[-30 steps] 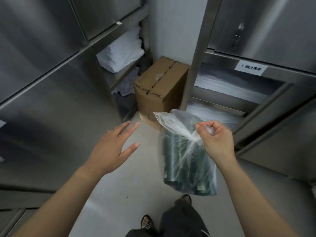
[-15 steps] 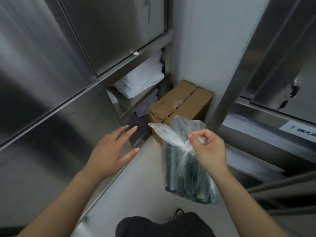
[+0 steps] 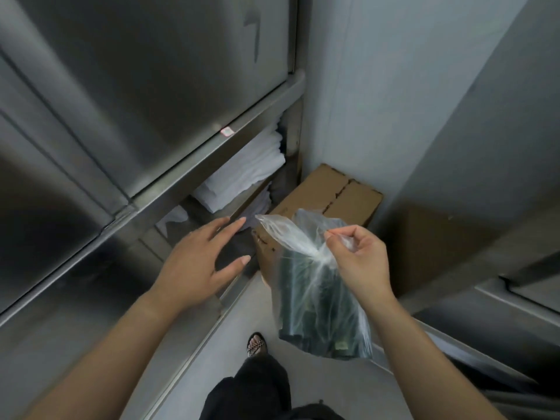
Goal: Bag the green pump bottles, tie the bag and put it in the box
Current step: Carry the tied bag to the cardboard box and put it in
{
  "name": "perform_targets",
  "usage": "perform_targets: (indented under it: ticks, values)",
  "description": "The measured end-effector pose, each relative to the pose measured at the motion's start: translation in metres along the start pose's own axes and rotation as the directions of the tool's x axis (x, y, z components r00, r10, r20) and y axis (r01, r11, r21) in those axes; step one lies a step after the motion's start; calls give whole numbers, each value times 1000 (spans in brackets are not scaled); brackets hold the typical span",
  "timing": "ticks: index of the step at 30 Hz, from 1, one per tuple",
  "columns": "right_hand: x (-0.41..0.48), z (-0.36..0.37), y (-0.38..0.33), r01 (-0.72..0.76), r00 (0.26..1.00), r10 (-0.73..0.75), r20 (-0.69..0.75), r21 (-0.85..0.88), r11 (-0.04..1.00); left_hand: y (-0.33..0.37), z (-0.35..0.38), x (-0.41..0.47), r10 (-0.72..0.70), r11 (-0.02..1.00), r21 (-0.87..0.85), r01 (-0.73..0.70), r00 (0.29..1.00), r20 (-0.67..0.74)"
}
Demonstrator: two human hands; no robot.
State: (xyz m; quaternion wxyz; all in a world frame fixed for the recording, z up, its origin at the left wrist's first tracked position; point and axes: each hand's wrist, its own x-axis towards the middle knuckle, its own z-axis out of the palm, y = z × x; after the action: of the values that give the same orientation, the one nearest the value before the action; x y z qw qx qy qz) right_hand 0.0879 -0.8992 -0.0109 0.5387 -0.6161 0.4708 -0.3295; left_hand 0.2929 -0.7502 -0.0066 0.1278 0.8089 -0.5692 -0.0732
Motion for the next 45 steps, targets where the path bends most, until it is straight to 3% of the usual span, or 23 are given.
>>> perform_targets:
  ticks: [9,17,23,28,32,45]
  values:
    - [113,28,-44,61,976,-60,-212,-4,998,-26,-10,163,233,969,-82,-232,972,6]
    - [195,25,-66,105,944,-109,-311,-29,994,-24,-2,248,303,947,-124,-297,953,32]
    - [258,18,-43,82,943,-88,-319,-32,996,-21,9,296,261,958,-134,-255,965,28]
    - [311,14,-4,-20,954,-14,-300,-110,994,-14,31,341,171,971,-173,-165,985,17]
    - [347,9,26,-134,946,65,-319,-198,971,-6,59,374,180,959,-237,-157,980,80]
    - [458,7,132,-198,941,130,-312,-197,960,6,173,471,104,916,-402,-10,971,215]
